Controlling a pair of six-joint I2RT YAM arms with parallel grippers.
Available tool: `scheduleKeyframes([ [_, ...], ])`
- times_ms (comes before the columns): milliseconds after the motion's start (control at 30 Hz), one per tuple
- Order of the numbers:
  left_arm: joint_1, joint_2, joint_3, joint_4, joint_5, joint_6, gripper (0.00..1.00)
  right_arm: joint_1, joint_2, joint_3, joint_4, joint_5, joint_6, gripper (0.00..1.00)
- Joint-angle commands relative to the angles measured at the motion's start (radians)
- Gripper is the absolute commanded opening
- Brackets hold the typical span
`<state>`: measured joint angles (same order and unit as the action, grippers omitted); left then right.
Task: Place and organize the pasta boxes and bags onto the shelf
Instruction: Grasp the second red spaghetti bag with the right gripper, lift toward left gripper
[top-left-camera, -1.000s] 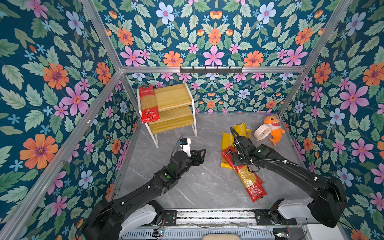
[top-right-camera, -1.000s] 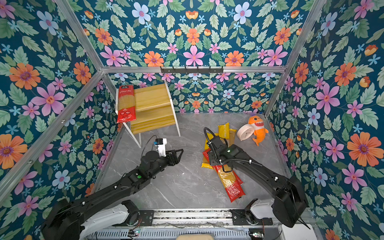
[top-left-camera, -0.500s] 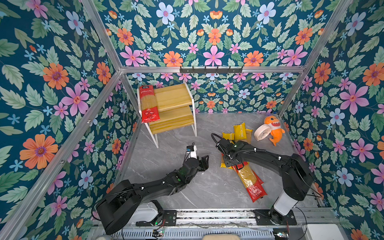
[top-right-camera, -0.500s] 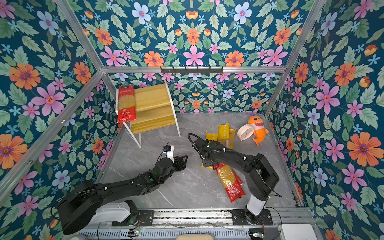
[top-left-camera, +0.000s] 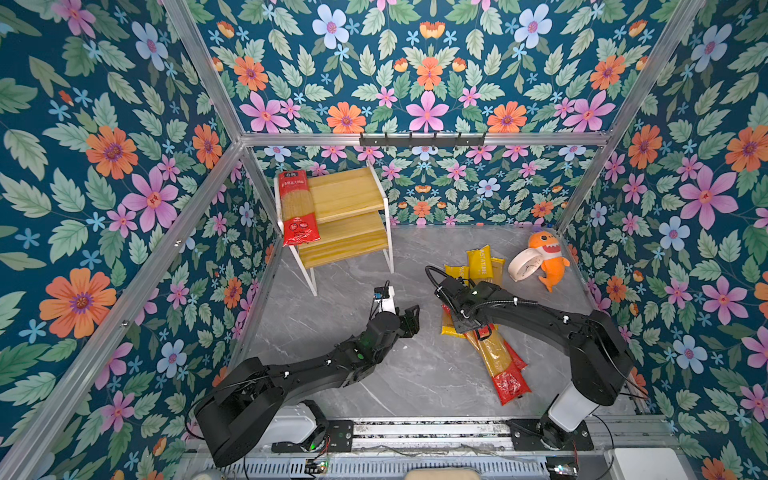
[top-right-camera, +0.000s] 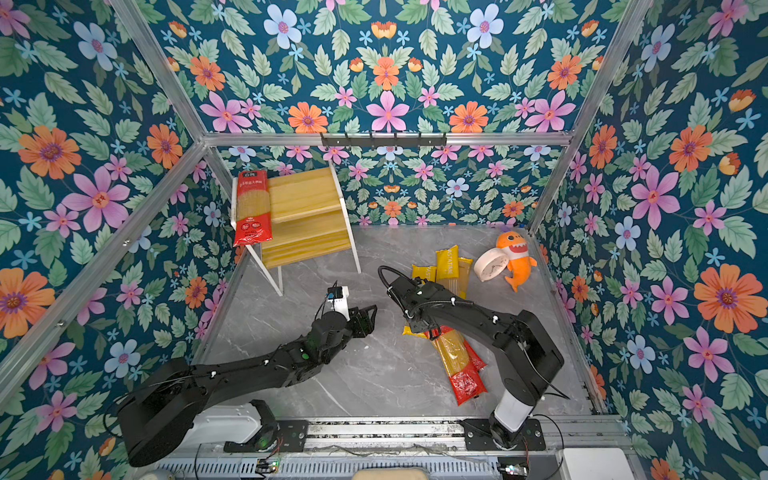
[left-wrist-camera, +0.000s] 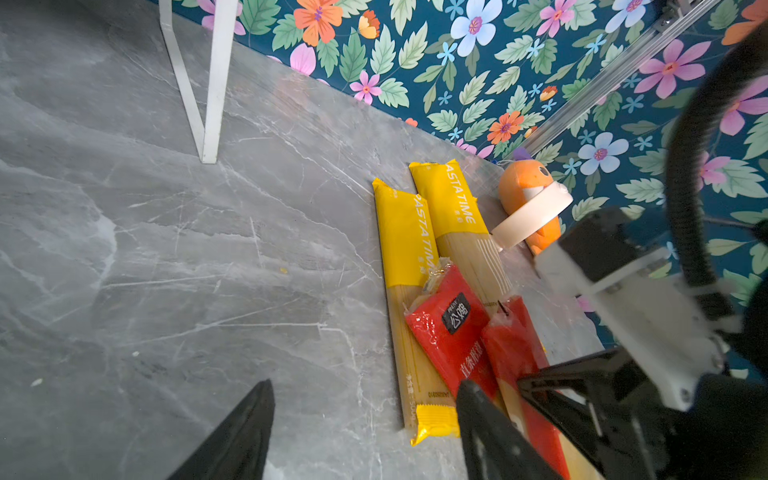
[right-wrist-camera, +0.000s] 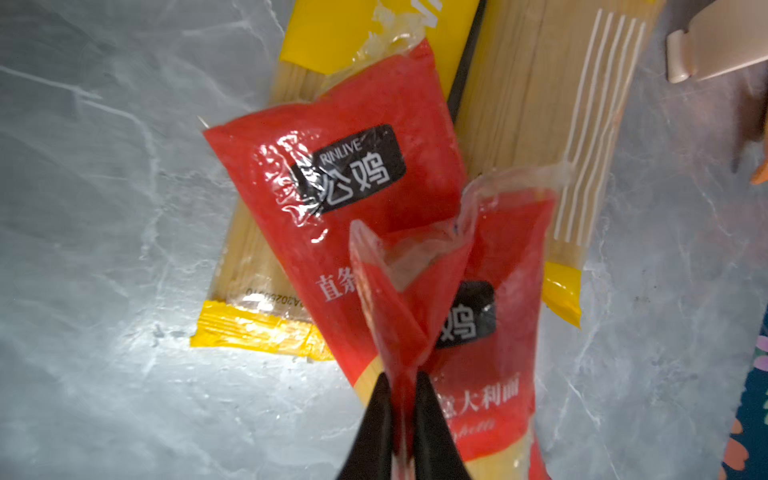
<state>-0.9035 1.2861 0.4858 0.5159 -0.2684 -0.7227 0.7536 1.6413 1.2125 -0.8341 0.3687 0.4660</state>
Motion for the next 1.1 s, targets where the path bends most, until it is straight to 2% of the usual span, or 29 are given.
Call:
scheduleKeyframes([
  [0, -0.001, 0.007, -0.021, 0.131, 0.124, 0.049, 0.74, -0.001, -0.057, 0.014, 0.035, -0.032, 0.020, 0.08],
  [67, -0.002, 0.018, -0.042, 0.221, 0.239, 0.077, 0.75, -0.008, -0.098, 0.012, 0.055, -0.058, 0.022, 0.06],
  [167, -0.019, 0.057, -0.017, 0.235, 0.348, 0.122, 0.78, -0.029, -0.168, -0.009, 0.118, -0.126, 0.045, 0.04],
  [400, -0.057, 0.190, 0.063, 0.288, 0.449, 0.145, 0.83, -0.042, -0.290, -0.083, 0.339, -0.197, 0.123, 0.00],
  [767, -0.080, 0.347, 0.140, 0.340, 0.482, 0.140, 0.80, -0.038, -0.308, -0.065, 0.398, -0.185, 0.206, 0.00],
  [1067, -0.079, 0.421, 0.169, 0.370, 0.459, 0.170, 0.64, -0.020, -0.302, -0.044, 0.418, -0.179, 0.225, 0.00],
])
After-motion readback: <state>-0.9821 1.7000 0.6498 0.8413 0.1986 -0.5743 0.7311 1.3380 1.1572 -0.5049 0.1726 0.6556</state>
